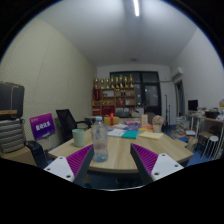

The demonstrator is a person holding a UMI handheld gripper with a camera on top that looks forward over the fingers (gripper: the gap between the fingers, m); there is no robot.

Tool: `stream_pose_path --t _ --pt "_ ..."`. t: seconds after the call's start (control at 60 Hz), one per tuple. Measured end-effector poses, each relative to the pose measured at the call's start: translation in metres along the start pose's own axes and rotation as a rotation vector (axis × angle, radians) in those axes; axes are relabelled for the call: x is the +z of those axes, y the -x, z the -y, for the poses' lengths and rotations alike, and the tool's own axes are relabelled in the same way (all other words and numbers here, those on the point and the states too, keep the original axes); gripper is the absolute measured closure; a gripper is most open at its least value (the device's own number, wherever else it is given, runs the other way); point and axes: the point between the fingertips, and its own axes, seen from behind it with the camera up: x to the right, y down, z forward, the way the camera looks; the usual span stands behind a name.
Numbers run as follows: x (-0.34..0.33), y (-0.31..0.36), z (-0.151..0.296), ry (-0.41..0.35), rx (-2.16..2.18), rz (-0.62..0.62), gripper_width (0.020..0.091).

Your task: Pour water

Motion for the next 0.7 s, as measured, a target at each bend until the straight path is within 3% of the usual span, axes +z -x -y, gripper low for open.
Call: stream_pose_path --t 0.167,0.5,0.7 --pt "0.062 0.047 0.005 -0.046 -0.049 0.023 0.0283" --pt "0.178 0.046 -0.031 0.003 -0.135 -0.140 0.0281" --pt "0.224 0.052 -0.038 -0.005 -0.057 -0.124 0.0280"
